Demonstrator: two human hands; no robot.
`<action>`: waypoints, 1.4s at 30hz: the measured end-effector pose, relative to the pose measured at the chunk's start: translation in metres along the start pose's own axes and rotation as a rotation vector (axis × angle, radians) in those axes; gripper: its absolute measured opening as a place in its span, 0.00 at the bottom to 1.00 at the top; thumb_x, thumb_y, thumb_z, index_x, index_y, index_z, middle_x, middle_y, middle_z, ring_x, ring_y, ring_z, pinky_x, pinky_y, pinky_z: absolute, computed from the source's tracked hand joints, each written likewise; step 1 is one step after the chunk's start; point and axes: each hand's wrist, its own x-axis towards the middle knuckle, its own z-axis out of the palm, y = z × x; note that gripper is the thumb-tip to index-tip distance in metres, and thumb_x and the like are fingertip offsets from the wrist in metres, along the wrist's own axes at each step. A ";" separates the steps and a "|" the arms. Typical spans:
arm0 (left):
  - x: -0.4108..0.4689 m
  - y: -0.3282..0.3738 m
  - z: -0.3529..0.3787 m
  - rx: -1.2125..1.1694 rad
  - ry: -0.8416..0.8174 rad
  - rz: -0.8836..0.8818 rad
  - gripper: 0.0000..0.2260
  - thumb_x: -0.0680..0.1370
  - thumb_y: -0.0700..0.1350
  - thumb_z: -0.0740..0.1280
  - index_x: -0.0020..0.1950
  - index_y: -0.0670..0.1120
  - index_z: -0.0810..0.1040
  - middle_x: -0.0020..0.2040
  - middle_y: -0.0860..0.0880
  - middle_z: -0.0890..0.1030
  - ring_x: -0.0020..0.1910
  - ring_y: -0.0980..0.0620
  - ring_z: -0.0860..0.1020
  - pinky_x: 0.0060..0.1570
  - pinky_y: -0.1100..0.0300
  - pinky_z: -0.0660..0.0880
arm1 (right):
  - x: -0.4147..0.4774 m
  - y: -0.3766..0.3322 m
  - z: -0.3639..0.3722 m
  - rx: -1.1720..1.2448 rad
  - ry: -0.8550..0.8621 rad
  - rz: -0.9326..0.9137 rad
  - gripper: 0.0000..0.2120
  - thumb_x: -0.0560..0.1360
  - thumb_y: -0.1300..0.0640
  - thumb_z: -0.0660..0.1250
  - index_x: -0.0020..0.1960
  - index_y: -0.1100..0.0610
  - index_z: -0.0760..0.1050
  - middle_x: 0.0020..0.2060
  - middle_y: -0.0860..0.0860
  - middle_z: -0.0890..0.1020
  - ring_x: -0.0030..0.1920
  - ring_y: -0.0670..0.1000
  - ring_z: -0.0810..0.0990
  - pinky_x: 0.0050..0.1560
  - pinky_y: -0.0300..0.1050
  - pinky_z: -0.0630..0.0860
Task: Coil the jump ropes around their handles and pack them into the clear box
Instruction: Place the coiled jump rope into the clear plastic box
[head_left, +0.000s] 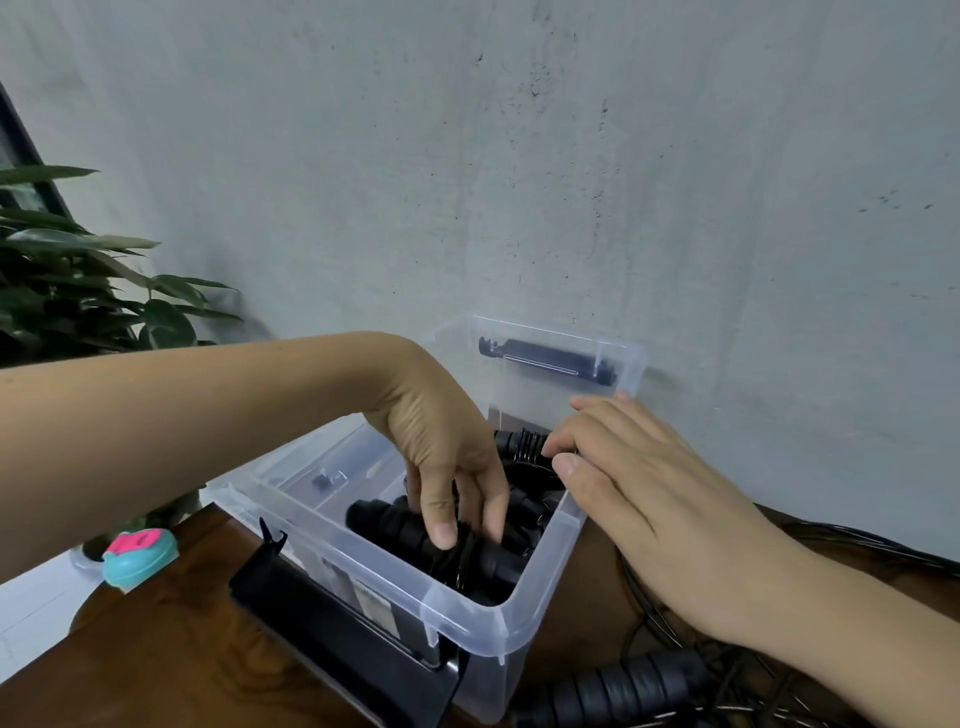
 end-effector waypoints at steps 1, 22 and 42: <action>0.003 -0.002 0.001 -0.022 0.006 0.011 0.22 0.78 0.43 0.77 0.71 0.51 0.79 0.63 0.53 0.84 0.65 0.53 0.82 0.71 0.53 0.76 | 0.000 -0.001 0.000 -0.010 0.006 0.000 0.20 0.87 0.39 0.44 0.59 0.43 0.73 0.57 0.36 0.74 0.76 0.36 0.63 0.80 0.32 0.45; -0.029 -0.006 0.017 -0.044 0.351 0.129 0.11 0.78 0.57 0.76 0.58 0.59 0.82 0.54 0.53 0.84 0.57 0.45 0.82 0.66 0.44 0.78 | 0.000 -0.003 0.002 -0.056 0.010 0.003 0.17 0.90 0.48 0.47 0.59 0.48 0.75 0.55 0.41 0.75 0.69 0.47 0.70 0.77 0.29 0.43; -0.056 0.043 0.025 0.062 1.006 0.228 0.04 0.82 0.58 0.70 0.56 0.63 0.79 0.51 0.64 0.82 0.51 0.62 0.80 0.46 0.65 0.71 | -0.024 -0.001 -0.043 0.226 -0.101 0.170 0.23 0.85 0.35 0.54 0.79 0.38 0.65 0.75 0.29 0.66 0.73 0.32 0.66 0.70 0.33 0.65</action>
